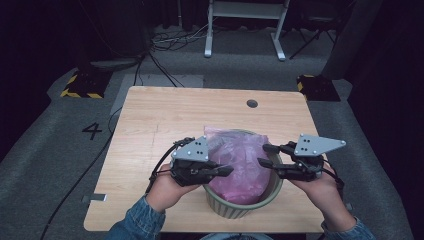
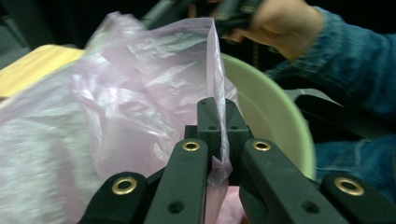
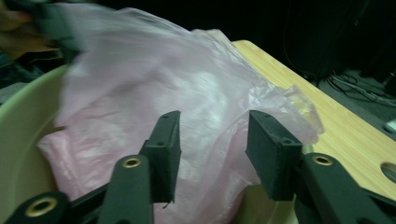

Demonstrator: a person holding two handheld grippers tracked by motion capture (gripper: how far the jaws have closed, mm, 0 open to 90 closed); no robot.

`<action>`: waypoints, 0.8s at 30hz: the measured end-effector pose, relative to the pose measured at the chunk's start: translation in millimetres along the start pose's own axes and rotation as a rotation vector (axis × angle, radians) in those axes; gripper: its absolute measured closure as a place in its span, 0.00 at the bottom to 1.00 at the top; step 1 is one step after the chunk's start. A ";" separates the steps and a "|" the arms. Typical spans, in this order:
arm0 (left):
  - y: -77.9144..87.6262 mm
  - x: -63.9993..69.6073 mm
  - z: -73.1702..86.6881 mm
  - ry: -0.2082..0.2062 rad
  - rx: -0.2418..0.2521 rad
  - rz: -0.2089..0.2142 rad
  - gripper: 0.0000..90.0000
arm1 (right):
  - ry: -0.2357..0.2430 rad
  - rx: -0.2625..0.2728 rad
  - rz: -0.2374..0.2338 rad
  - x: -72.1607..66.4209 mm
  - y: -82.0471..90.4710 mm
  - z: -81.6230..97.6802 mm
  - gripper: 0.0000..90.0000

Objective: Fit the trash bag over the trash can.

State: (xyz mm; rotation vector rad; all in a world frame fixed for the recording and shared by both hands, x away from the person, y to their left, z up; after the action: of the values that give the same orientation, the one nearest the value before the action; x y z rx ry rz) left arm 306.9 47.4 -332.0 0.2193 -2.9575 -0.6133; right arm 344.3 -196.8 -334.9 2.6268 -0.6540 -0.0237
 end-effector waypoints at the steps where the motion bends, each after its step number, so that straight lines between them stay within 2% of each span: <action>1: -0.3 3.8 0.4 -0.014 -0.005 0.007 1.00 | -0.007 -0.005 0.005 1.5 -0.5 -0.2 0.66; 5: 0.1 15.3 2.2 -0.047 -0.017 0.037 1.00 | -0.031 -0.029 0.035 10.1 -2.9 0.7 0.78; 7: 0.8 17.6 4.2 -0.054 -0.025 0.041 1.00 | -0.041 -0.038 0.054 14.0 -3.1 1.8 0.78; 9: 0.9 17.9 6.0 -0.049 -0.025 0.040 1.00 | -0.066 -0.028 0.058 16.2 -2.5 2.5 0.68; 11: 1.2 17.5 8.0 -0.043 -0.024 0.045 1.00 | -0.085 -0.007 0.045 15.6 -1.9 3.1 0.52; 15: 0.0 18.6 10.1 -0.048 -0.031 0.057 1.00 | -0.112 -0.018 0.082 16.5 -1.0 4.6 0.43; 17: -0.6 20.8 10.3 -0.055 -0.033 0.062 1.00 | -0.139 -0.029 0.074 20.3 -2.2 5.5 0.42; 19: -0.3 21.2 10.8 -0.056 -0.031 0.066 1.00 | -0.180 -0.045 0.043 25.4 -5.2 7.7 0.43; 21: 0.9 19.1 11.9 -0.051 -0.027 0.067 1.00 | -0.199 -0.037 0.000 27.8 -9.5 8.5 0.46; 23: 2.5 17.0 13.3 -0.035 -0.022 0.065 1.00 | -0.197 -0.049 -0.025 27.3 -11.6 8.1 0.59; 24: 3.5 16.2 13.8 -0.029 -0.016 0.064 1.00 | -0.182 -0.048 -0.032 25.9 -12.0 7.6 0.69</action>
State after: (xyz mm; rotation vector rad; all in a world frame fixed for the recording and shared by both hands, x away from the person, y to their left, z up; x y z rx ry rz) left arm 288.7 53.3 -341.9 0.1143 -2.9725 -0.6371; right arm 371.8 -202.0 -344.5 2.6080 -0.6631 -0.2871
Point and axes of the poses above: each handheld gripper's, and its own axes: y roughly backward along the jaws, z roughly out of its underside, x roughly to its right, the point moved 4 cm from there along -y, roughly forward along the jaws, and after that the axes turned 2 degrees about x, right-handed, at the moved point
